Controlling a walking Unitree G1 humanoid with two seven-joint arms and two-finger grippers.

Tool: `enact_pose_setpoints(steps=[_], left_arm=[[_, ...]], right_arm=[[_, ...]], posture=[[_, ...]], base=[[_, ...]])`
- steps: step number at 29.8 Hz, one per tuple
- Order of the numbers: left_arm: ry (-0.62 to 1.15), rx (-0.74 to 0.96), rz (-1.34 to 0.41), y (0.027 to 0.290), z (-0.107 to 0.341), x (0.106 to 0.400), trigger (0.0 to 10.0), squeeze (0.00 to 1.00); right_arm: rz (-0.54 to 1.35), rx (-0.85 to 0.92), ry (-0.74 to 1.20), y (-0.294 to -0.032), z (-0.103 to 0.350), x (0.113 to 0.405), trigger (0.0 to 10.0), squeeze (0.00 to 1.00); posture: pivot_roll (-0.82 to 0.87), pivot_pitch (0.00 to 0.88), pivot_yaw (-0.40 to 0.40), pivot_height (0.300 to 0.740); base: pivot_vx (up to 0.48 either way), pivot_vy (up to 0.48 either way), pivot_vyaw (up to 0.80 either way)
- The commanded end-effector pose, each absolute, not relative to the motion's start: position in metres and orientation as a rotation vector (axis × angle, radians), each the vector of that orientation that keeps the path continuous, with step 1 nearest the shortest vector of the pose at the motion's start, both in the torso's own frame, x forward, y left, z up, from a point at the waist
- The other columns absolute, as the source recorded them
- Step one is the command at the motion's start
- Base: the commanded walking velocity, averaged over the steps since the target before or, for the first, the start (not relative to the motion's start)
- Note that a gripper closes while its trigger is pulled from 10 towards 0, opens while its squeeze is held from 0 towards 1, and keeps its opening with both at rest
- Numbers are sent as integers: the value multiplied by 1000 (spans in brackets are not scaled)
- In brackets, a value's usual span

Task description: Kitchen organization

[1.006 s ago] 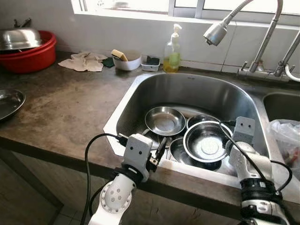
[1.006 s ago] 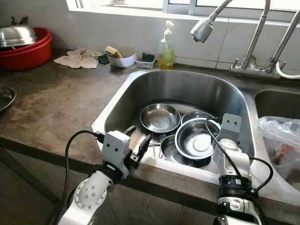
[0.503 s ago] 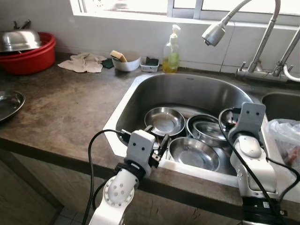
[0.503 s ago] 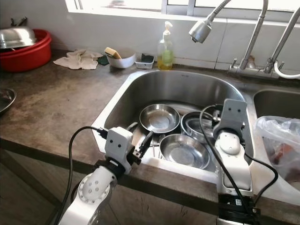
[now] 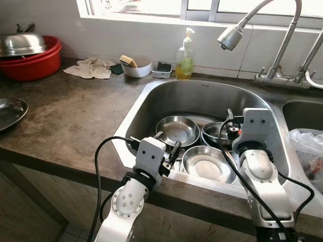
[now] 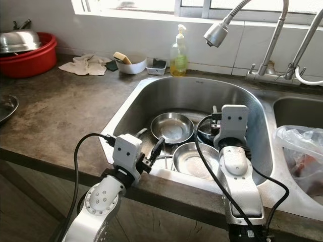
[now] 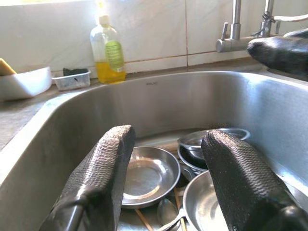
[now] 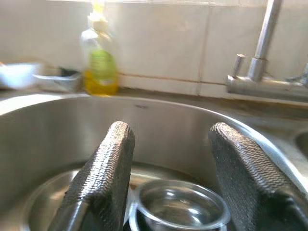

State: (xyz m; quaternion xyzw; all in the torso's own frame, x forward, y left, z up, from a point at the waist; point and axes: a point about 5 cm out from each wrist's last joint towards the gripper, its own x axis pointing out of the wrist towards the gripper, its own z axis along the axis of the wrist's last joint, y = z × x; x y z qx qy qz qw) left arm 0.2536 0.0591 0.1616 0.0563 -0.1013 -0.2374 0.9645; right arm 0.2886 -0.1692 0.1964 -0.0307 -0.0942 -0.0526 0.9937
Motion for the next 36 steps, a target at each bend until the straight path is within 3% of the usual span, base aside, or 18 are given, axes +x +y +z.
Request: enact_pose_setpoints(steps=[1,6,7,14,15,36], left_arm=[[-206,125,-476,59,161,254,10000,0],[-207,126,-473,61,160,253,10000,0],[-207,125,-473,61,160,253,10000,0],[-202,123,-476,63,159,248,10000,0],[-198,124,-479,63,158,246,10000,0],[-167,115,-478,64,151,241,10000,0]], right_arm=[[-50,-42,-237,-162,203,283,10000,0],[21,-27,-251,-152,200,270,10000,0],[33,-29,-250,-151,199,268,10000,1000],[72,-79,-219,-144,188,254,10000,1000],[77,-83,-209,-143,185,251,10000,0],[88,-60,-205,-139,186,249,10000,0]], posture=[[-8,0,-21,740],[-11,0,-15,740],[-11,0,-14,740],[-12,0,-6,740],[-12,0,-8,740],[-8,0,-5,740]], base=[[0,0,0],[0,0,0],[0,0,0],[0,0,0],[0,0,0],[-69,0,0]])
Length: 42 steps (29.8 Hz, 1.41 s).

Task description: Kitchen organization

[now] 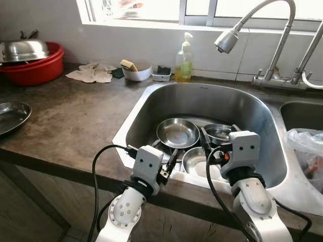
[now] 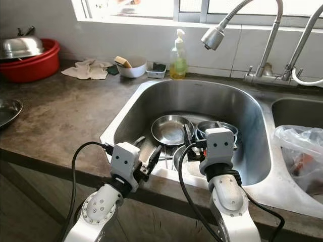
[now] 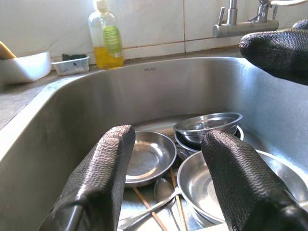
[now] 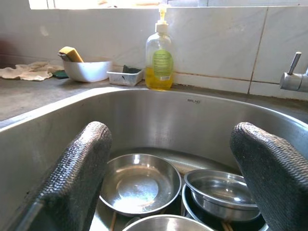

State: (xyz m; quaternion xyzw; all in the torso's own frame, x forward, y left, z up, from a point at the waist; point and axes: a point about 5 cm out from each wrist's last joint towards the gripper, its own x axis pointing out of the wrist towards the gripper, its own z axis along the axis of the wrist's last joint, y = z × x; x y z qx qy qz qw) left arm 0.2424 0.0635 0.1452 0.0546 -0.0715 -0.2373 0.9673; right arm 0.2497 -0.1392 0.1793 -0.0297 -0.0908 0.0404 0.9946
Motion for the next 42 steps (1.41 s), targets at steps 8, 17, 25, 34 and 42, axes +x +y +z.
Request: enact_pose_setpoints(steps=[8,17,25,34,42], left_arm=[[-166,116,-478,64,150,240,10000,0],[-165,120,-480,65,150,241,10000,0],[-172,120,-484,64,151,242,10000,0],[-171,120,-489,63,151,242,10000,0],[-173,119,-488,63,152,243,10000,0]], right_arm=[[90,-59,-200,-138,185,250,10000,0],[94,-60,-200,-137,185,251,10000,0],[94,-57,-203,-135,185,253,10000,0],[91,-55,-205,-136,185,254,10000,0],[84,-50,-203,-136,185,255,10000,0]], posture=[[-5,0,-7,740],[-3,0,-7,740],[0,0,-6,740],[-4,0,-1,740],[-1,0,-5,740]], base=[[0,0,0],[-197,0,0],[-285,0,0],[-299,0,0],[-301,0,0]])
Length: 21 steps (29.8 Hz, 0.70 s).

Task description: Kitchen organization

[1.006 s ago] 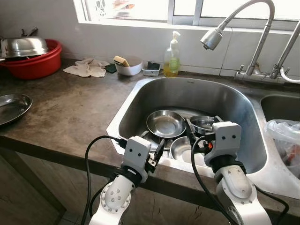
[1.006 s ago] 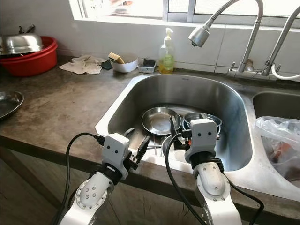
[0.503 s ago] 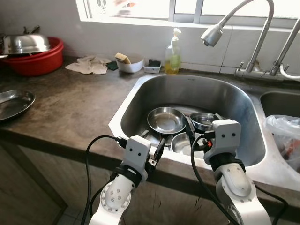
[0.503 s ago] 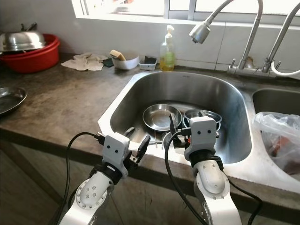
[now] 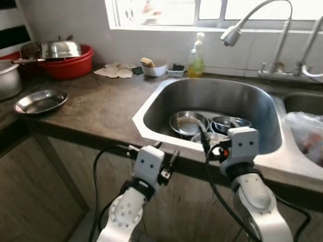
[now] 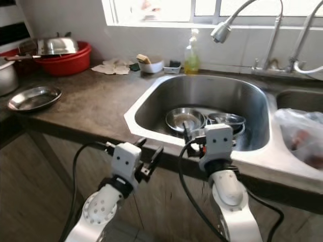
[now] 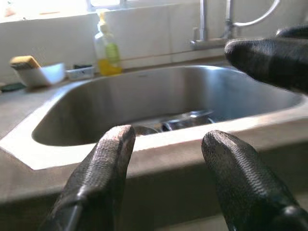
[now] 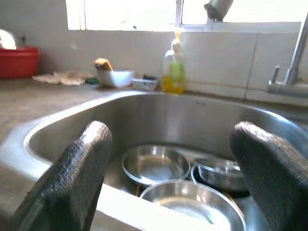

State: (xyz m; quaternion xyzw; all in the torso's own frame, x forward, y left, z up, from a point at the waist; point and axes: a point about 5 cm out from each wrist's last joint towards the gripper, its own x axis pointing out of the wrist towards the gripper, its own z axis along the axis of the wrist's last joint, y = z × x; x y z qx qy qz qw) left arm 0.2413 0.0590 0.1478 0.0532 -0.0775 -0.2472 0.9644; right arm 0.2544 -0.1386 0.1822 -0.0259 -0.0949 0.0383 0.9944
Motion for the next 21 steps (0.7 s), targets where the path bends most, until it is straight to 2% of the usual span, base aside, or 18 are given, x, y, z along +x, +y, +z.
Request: enact_pose_setpoints(steps=[1,17,21], left_arm=[[-173,119,-488,63,152,243,10000,0],[-167,118,-487,63,152,243,10000,0],[-154,115,-483,63,150,242,10000,0]], right_arm=[[83,-50,-203,-136,185,255,10000,0],[84,-49,-184,-137,181,255,10000,0],[96,-53,-175,-136,179,254,10000,0]], posture=[[-1,0,-5,740],[0,0,-4,740],[0,0,-5,740]], base=[[-300,0,0],[-300,0,0],[-133,0,0]])
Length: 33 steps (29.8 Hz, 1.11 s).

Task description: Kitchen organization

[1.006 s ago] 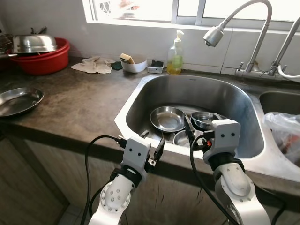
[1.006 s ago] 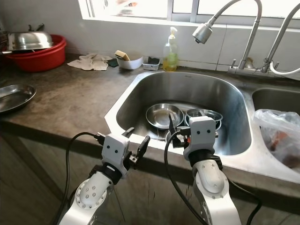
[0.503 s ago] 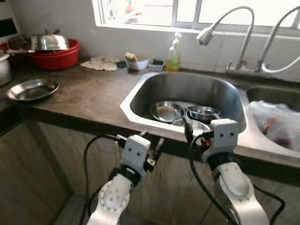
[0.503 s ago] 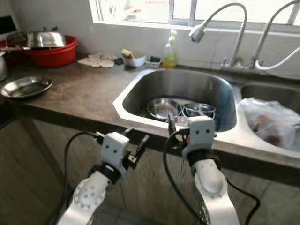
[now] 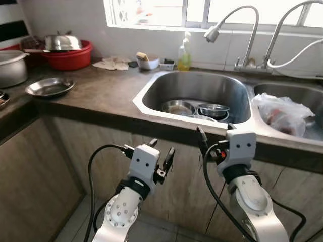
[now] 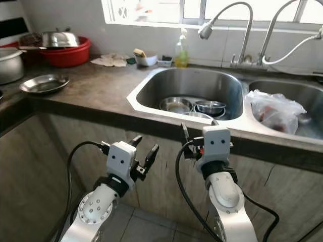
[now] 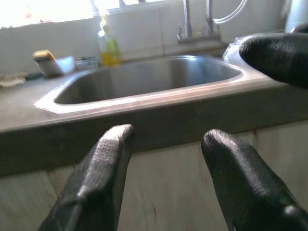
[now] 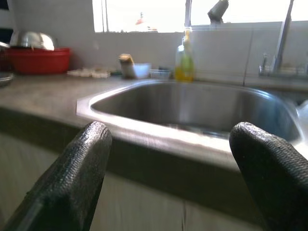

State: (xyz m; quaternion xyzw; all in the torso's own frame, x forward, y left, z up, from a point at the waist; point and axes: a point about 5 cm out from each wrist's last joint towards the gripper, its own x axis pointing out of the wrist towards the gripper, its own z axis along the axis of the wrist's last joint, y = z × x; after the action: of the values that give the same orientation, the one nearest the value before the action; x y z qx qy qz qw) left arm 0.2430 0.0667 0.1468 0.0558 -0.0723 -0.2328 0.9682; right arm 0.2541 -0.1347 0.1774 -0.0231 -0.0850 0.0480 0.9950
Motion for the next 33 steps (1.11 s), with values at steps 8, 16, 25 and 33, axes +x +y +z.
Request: enact_pose_setpoints(steps=[8,16,25,33], left_arm=[[-155,124,-474,63,150,243,10000,0],[-164,140,-474,63,151,243,10000,0],[-163,142,-474,63,150,243,10000,0],[-165,143,-476,63,150,243,10000,0]], right_arm=[[113,-61,-178,-135,179,254,10000,0],[119,-67,-179,-135,179,253,10000,0],[119,-69,-181,-135,180,255,10000,0],[120,-68,-185,-136,181,257,10000,0]], posture=[[-1,0,-8,740],[-3,0,-9,740],[1,0,-14,740],[2,0,-16,740]], base=[[0,0,200],[107,0,800],[330,0,800],[340,0,800]])
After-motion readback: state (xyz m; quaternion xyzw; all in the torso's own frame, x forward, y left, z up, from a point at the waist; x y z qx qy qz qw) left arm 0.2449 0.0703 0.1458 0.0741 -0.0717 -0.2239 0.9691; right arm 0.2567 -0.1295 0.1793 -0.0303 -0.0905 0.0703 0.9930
